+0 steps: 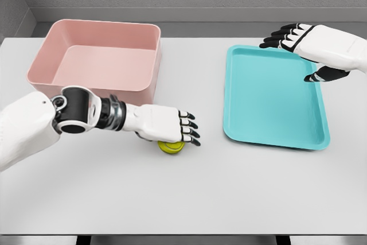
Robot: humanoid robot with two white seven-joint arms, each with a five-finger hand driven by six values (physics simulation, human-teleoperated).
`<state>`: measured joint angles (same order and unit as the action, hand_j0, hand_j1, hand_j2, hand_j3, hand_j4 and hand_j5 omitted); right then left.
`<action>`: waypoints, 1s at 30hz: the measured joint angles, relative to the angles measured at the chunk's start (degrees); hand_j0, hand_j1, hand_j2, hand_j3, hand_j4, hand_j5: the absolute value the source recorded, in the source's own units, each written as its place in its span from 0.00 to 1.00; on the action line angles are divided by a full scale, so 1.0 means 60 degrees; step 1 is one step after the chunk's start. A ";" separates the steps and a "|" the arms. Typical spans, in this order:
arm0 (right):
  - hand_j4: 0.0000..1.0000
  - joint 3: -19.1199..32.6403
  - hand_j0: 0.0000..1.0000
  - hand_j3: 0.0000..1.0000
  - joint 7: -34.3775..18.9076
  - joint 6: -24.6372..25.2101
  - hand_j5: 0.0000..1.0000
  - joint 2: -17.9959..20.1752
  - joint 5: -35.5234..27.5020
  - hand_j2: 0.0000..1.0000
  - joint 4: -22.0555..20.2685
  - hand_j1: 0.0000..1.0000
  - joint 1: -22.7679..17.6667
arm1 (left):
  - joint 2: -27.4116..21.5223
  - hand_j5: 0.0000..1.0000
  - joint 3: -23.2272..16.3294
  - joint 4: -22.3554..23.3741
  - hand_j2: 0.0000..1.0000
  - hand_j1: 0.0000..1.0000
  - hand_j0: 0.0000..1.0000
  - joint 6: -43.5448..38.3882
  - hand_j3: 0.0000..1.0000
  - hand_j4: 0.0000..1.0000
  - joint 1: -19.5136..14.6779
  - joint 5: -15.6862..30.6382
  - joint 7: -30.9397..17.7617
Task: Put the tennis from the blue tray into the pink basket with both arms
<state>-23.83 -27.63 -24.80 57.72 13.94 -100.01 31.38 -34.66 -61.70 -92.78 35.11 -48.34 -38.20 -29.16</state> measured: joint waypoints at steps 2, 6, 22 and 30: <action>1.00 0.0004 1.00 1.00 0.0000 0.0000 1.00 -0.0036 0.0000 1.00 0.0000 1.00 0.0015 | -0.0015 1.00 -0.0089 -0.0028 1.00 1.00 1.00 0.0000 1.00 1.00 -0.0029 -0.0001 0.0003; 1.00 0.0004 1.00 1.00 0.0000 0.0000 1.00 -0.0076 0.0000 1.00 0.0006 1.00 0.0015 | -0.0052 0.96 -0.0158 -0.0071 0.96 0.96 0.96 0.0000 0.96 0.96 -0.0044 -0.0010 0.0001; 1.00 0.0014 1.00 1.00 0.0000 0.0000 1.00 -0.0139 -0.0002 1.00 0.0031 1.00 0.0029 | -0.0084 0.43 -0.0411 -0.0098 0.43 0.43 0.43 -0.0157 0.43 0.43 -0.0264 -0.0327 -0.0150; 1.00 0.0023 1.00 1.00 0.0000 0.0000 1.00 -0.0146 -0.0001 1.00 0.0028 1.00 0.0029 | -0.0087 0.25 -0.0560 -0.0078 0.25 0.25 0.25 -0.0019 0.25 0.25 -0.0542 0.0150 -0.0206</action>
<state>-23.70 -27.63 -24.80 56.84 13.93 -99.84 31.55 -35.19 -65.07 -93.24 35.00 -51.59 -37.30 -30.40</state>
